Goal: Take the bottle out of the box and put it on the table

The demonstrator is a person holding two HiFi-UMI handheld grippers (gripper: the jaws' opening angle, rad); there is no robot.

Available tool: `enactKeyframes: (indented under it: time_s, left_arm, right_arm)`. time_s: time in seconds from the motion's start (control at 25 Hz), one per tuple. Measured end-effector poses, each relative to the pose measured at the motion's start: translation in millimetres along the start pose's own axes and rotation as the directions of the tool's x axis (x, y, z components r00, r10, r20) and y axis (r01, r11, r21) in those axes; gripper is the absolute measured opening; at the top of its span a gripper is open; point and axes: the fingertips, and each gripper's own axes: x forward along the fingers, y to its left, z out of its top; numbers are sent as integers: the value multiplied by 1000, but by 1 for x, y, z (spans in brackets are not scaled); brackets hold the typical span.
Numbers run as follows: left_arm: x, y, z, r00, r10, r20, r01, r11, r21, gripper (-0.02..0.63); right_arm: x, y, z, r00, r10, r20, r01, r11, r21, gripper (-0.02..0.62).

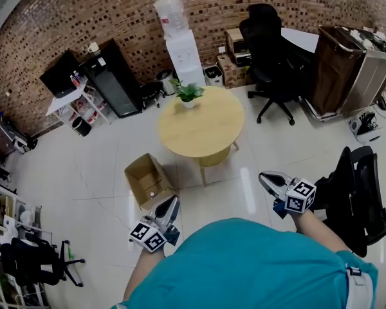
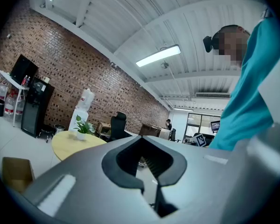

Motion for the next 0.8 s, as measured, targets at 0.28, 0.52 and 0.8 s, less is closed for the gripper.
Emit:
enactKeyframes:
  time_s: [0.28,0.52,0.8]
  left_arm:
    - [36,-25,-20,999,9,-40,-10,1000,-6,0]
    - [33,8,-23,1000,3,-31,-4,1000,-31,0]
    - [5,85,-2,998,-59,-1,59,998,-20,0]
  right_arm:
    - [-30,-31,-4,1000,16,-5,-16,999,49,3]
    - [-5,-33,-13,1000,7,-28,-5,999,50,3]
    - [78,-16,-9,998,-47,-33,47,999,7,3]
